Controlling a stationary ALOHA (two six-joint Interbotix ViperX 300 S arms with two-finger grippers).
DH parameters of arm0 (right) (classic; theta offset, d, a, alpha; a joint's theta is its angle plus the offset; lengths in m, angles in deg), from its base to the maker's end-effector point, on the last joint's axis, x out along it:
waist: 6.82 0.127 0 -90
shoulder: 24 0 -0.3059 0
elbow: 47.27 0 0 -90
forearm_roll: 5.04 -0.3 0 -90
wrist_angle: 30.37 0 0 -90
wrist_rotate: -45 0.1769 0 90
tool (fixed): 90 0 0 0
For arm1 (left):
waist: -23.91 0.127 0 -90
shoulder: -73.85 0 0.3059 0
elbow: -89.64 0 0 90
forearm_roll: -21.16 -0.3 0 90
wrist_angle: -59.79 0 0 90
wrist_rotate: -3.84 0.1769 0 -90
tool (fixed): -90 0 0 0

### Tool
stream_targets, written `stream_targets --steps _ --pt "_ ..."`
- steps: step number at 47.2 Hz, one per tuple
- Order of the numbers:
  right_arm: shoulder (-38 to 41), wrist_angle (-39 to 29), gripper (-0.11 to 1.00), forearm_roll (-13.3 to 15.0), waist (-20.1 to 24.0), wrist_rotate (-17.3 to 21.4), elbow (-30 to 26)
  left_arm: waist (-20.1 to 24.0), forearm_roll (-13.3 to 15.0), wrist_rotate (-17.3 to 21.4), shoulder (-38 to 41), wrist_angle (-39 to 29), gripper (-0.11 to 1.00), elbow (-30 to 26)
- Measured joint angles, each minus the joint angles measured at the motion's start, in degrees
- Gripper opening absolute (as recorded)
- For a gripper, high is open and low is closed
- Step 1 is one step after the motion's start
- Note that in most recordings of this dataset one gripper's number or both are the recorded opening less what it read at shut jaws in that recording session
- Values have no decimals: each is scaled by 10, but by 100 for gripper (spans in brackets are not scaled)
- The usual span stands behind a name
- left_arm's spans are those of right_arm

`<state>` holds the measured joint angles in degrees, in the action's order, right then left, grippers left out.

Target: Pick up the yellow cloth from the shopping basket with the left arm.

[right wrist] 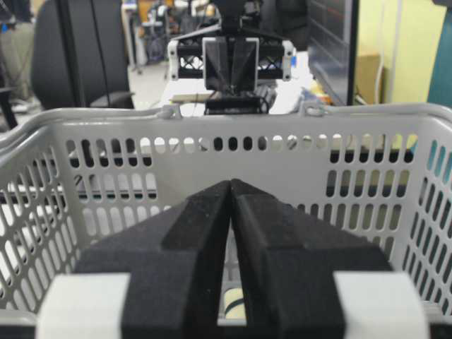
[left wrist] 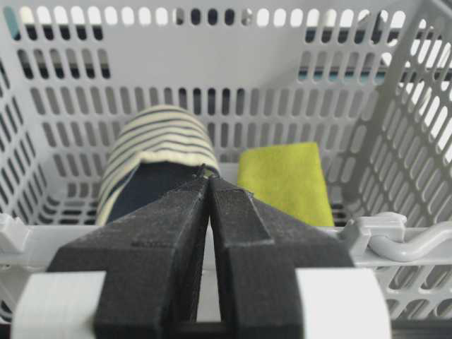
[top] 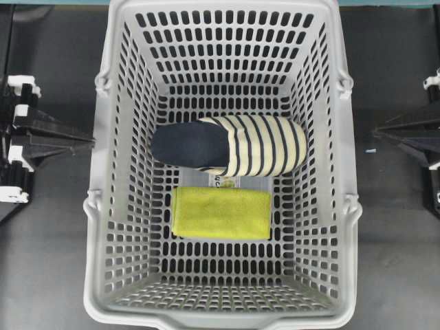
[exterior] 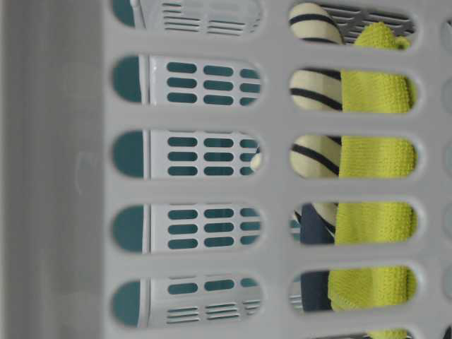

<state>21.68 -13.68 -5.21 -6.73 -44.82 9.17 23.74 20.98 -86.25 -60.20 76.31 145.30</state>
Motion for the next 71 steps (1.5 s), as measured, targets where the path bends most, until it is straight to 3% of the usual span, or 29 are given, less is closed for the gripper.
stream_targets --steps 7,17,31,50,53,57,63,67,71 --pt "0 0 -1 -1 0 4 1 0 -18 -14 -1 -27 0 -39" --pt "-12 -4 -1 -3 0 5 0 -1 -21 -17 35 -195 0 -156" --pt "-25 -63 -1 -4 0 23 -11 -7 -21 -11 188 -423 0 -359" --pt "-40 -78 -1 -4 1 23 -11 -44 -21 -15 413 -584 2 -541" --pt "-40 -78 -1 -4 0 23 -11 -47 -21 -16 446 -614 8 -570" --pt "-40 -78 -1 -4 0 23 -12 -52 -22 -20 481 -650 27 -602" --pt "-40 -75 -1 -4 -1 23 -11 -62 -22 -25 533 -677 67 -645" --pt "-41 -74 -1 -4 -3 23 -12 -71 -22 -29 563 -683 85 -662" --pt "-41 -76 0 -4 -4 23 -12 -76 -21 -31 584 -687 89 -670"
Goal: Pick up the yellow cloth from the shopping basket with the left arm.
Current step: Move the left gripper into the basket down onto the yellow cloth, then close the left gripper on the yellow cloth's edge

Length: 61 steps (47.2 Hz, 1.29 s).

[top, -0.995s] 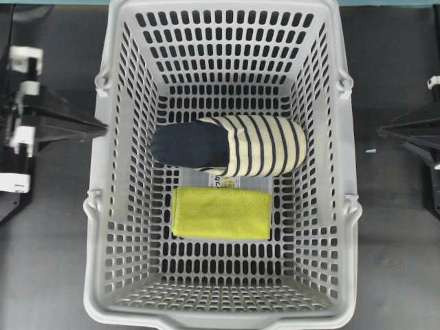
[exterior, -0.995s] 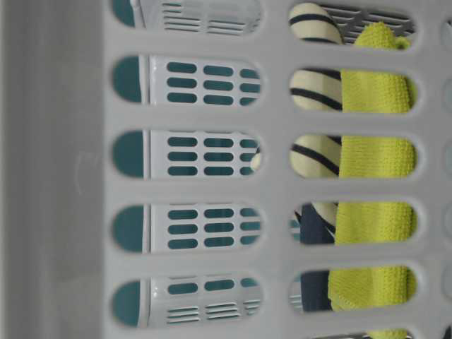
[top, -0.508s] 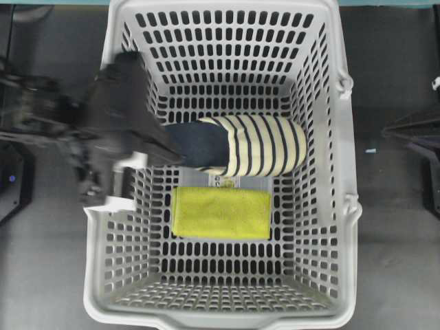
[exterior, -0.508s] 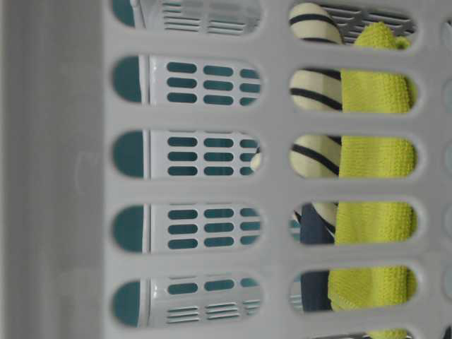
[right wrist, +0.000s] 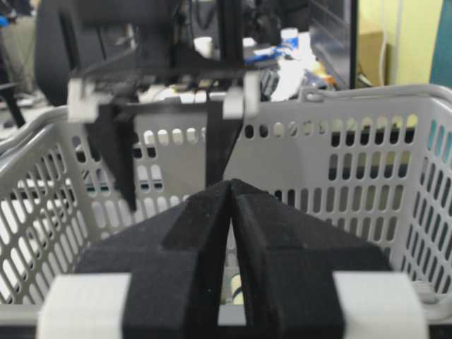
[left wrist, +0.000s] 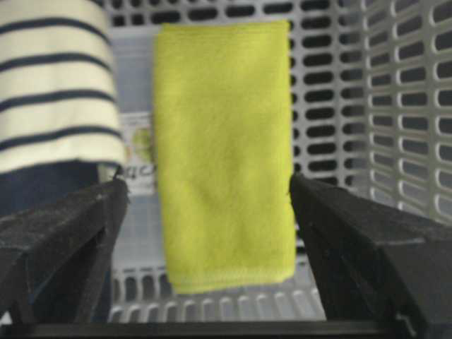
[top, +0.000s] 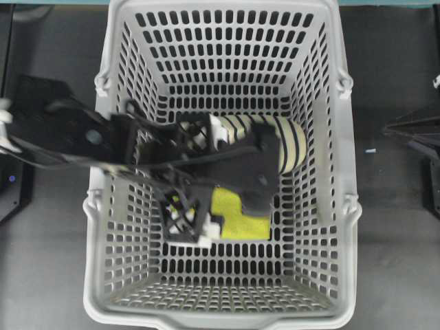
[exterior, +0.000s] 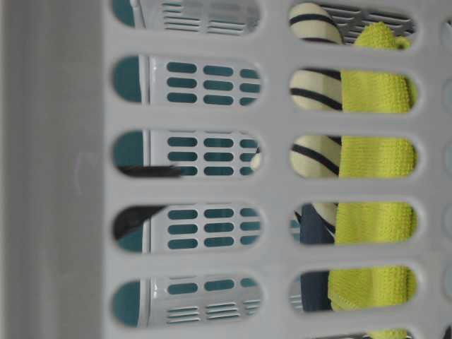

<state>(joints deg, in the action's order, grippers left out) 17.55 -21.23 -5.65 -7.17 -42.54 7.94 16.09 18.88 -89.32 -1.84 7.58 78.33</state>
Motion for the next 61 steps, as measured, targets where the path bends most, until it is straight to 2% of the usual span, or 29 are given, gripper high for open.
stream_targets --steps 3,5,14,18,29,48,55,61 --pt "0 -4 3 0 -1 0 1 -4 0 -6 10 -2 87 -5" --pt "0 -7 11 0 -1 0 1 -5 0 -11 14 -2 86 -8" --pt "0 -14 66 0 -5 5 1 -8 0 -29 35 -1 85 -10" --pt "0 -14 81 0 -8 12 1 -8 -1 -29 47 1 85 -9" --pt "-6 -16 78 0 -26 17 0 -8 -1 -30 81 4 85 4" --pt "-15 -15 78 -1 -26 17 1 -8 -1 -31 97 31 83 54" --pt "-16 -14 78 -1 -27 17 1 -8 -1 -25 91 50 76 68" --pt "-18 -11 78 0 -26 17 0 -8 -1 -21 88 54 59 75"
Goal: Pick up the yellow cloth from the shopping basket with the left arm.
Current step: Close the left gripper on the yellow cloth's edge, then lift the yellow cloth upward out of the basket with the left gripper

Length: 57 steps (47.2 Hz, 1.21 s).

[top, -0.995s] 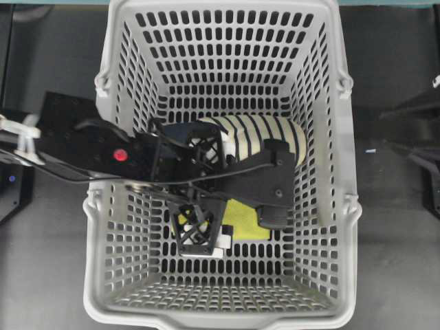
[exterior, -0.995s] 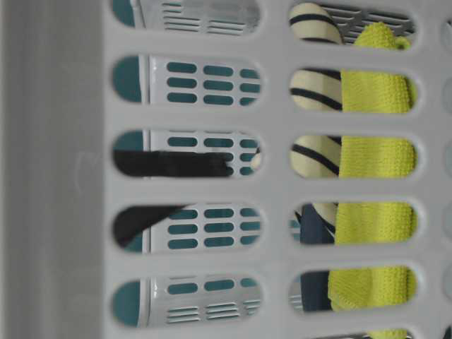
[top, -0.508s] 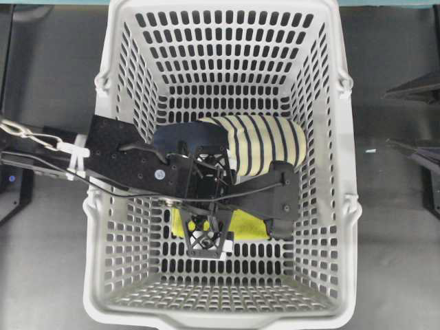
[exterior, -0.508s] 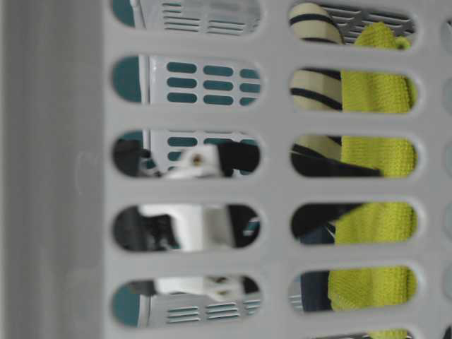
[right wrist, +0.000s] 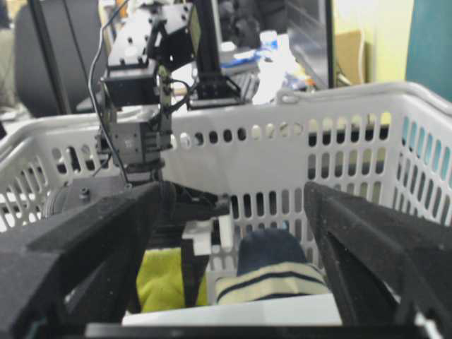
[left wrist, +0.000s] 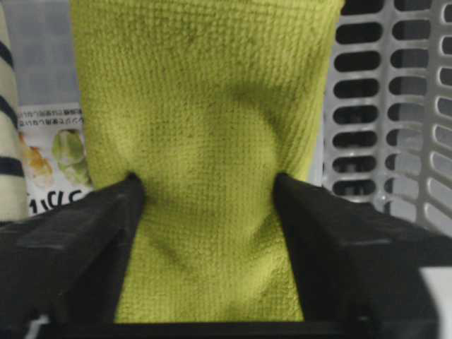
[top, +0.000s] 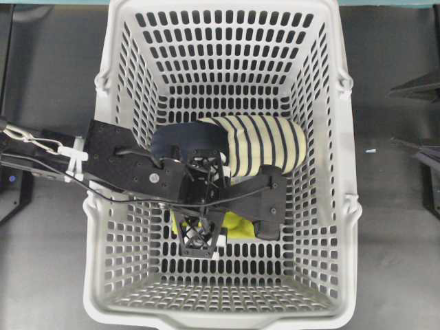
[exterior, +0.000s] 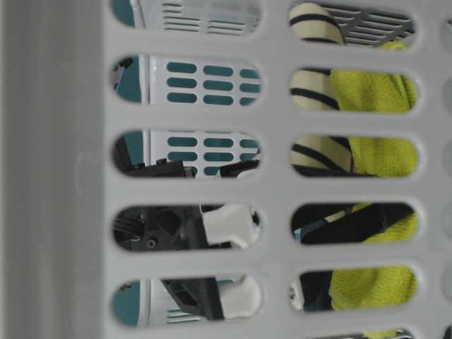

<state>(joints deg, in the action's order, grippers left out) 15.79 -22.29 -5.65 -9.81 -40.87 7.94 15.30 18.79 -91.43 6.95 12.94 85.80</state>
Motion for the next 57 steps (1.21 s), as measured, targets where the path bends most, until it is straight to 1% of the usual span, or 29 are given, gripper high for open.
stream_targets --steps 7,10,11,20,27,33,41,47,53,57 --pt "-2 1 78 -1 0 0 1 0 0 0 -1 -1 27 1" --pt "-2 1 78 0 -1 0 1 0 1 4 -3 -1 16 1" --pt "-2 1 78 -1 -1 0 1 0 0 6 -4 -1 13 2" --pt "-4 4 78 0 0 0 1 1 1 31 -21 -7 13 -6" --pt "-8 4 78 -1 0 0 1 0 0 43 -44 -33 13 -44" --pt "-13 4 78 -1 -1 0 1 1 0 44 -62 -92 13 -107" --pt "-18 4 78 -1 -1 0 1 4 0 43 -74 -208 13 -200" --pt "-18 3 78 -1 -1 1 4 15 0 44 -74 -279 13 -265" --pt "-18 3 78 -1 -1 1 7 26 0 42 -71 -329 13 -318" --pt "-18 3 78 -1 -1 1 7 34 0 42 -64 -343 13 -330"
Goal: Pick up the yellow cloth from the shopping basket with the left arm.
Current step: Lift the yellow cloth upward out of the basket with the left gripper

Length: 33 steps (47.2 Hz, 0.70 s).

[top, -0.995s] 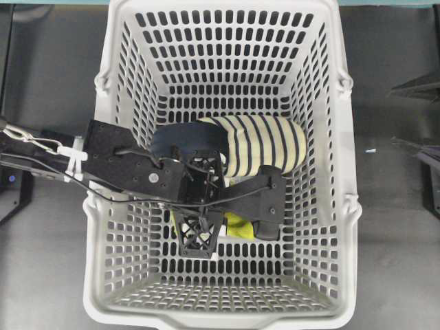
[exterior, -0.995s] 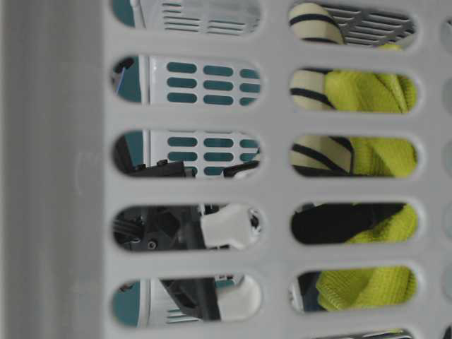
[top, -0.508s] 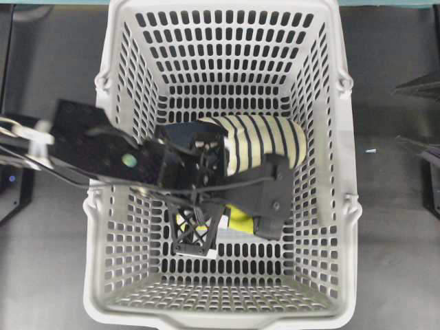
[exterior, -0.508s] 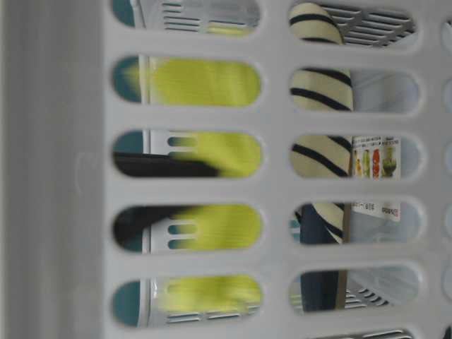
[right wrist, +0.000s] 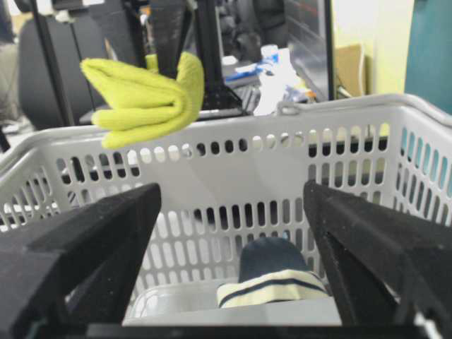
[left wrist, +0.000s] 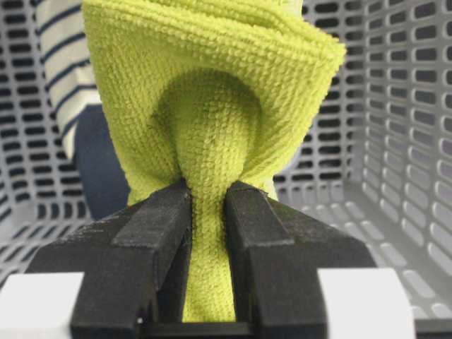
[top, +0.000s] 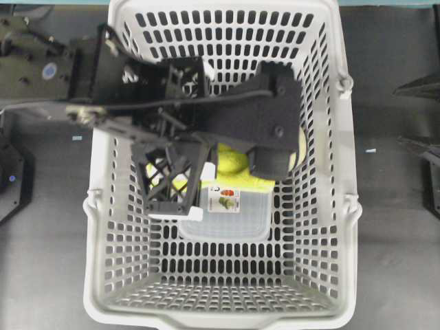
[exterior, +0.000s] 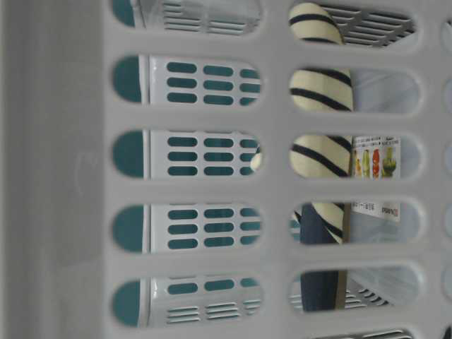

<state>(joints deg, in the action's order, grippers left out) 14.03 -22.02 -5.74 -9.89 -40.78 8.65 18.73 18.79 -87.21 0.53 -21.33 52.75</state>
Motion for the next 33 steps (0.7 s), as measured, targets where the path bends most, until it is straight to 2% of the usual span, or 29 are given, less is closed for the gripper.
stream_targets --steps 33 --pt "0 -1 78 0 1 0 1 3 0 0 14 -4 13 -2"
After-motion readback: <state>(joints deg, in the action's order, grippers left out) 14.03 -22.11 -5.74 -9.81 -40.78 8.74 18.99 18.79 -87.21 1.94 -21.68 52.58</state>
